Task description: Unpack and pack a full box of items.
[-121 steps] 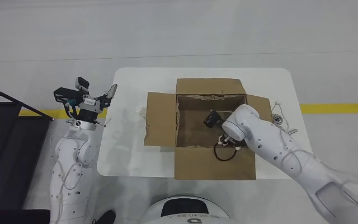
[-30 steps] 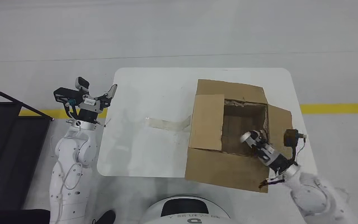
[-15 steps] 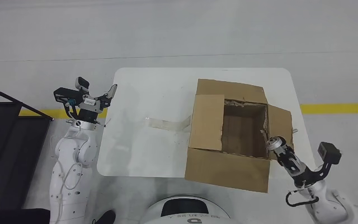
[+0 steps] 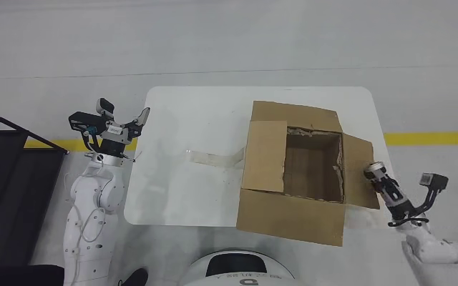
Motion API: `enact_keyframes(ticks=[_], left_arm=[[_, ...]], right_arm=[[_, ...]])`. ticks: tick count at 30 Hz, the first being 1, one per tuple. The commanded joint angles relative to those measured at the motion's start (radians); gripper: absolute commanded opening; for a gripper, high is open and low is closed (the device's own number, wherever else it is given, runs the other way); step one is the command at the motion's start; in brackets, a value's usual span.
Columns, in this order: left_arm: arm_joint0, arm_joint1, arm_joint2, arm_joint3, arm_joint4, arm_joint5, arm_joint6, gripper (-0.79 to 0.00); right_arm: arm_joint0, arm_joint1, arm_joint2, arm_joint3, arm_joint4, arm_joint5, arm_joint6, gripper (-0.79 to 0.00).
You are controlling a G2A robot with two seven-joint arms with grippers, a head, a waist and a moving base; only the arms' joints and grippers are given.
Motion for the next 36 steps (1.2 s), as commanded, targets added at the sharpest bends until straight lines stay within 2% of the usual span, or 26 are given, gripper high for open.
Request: enact_keyframes(ticks=[1, 5, 14, 21, 25, 31, 36], left_arm=[[0.0, 0.0, 0.0, 0.0, 0.0, 0.0, 0.0, 0.0], [0.0, 0.0, 0.0, 0.0, 0.0, 0.0, 0.0, 0.0], [0.0, 0.0, 0.0, 0.0, 0.0, 0.0, 0.0, 0.0], [0.0, 0.0, 0.0, 0.0, 0.0, 0.0, 0.0, 0.0], [0.0, 0.0, 0.0, 0.0, 0.0, 0.0, 0.0, 0.0], [0.0, 0.0, 0.0, 0.0, 0.0, 0.0, 0.0, 0.0], [0.0, 0.0, 0.0, 0.0, 0.0, 0.0, 0.0, 0.0]], right_arm=[[0.002, 0.0, 0.005, -0.016, -0.03, 0.031, 0.022, -0.785], [-0.003, -0.004, -0.006, -0.106, -0.116, 0.123, 0.025, -0.785], [0.046, -0.019, -0.104, -0.316, -0.21, 0.457, 0.008, -0.785], [0.106, -0.039, -0.224, -0.443, -0.275, 0.627, -0.047, -0.785], [0.157, -0.05, -0.309, -0.489, -0.31, 0.707, -0.027, -0.785], [0.238, -0.066, -0.398, -0.505, -0.362, 0.782, -0.024, -0.785], [0.195, -0.065, -0.321, -0.482, -0.324, 0.702, -0.062, -0.785]])
